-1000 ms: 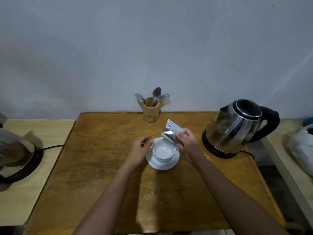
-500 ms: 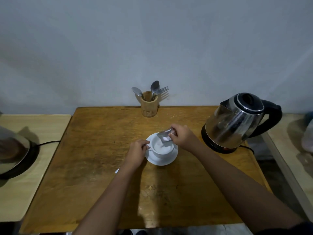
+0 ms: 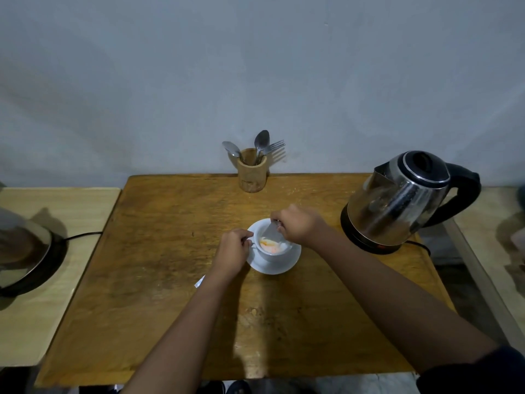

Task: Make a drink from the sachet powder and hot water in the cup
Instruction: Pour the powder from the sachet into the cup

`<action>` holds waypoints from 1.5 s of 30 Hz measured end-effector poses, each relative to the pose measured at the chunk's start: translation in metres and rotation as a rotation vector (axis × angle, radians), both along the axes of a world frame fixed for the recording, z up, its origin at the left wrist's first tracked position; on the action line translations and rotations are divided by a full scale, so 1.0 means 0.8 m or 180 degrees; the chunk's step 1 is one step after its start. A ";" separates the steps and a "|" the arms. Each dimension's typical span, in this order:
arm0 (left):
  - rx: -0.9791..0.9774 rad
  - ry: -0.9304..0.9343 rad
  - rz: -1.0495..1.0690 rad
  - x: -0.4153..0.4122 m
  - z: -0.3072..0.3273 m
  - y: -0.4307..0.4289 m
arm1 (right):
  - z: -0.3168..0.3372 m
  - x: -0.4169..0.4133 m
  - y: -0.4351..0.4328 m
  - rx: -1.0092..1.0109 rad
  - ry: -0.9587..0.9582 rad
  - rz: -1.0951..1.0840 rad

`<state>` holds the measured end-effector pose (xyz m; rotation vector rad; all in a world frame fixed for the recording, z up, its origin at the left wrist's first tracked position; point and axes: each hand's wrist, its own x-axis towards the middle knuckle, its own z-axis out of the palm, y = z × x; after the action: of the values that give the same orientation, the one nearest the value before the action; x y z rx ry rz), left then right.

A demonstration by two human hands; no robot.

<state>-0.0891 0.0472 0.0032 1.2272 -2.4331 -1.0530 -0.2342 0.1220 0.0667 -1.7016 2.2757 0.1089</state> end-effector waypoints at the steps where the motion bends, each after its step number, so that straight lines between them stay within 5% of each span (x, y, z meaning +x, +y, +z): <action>1: 0.0004 -0.0006 0.0006 0.000 0.000 0.000 | 0.001 0.001 -0.001 0.0017 0.0052 0.0040; 14: 0.0066 0.0012 0.0046 0.001 0.002 -0.002 | 0.007 0.011 -0.007 0.0241 0.0223 0.0337; 45: 0.0116 0.0100 0.0017 0.002 0.006 0.000 | -0.008 0.003 -0.016 0.0140 -0.0272 -0.0493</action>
<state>-0.0874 0.0471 0.0080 1.2180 -2.3961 -1.1115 -0.2315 0.1094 0.0601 -1.4736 2.3141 0.0516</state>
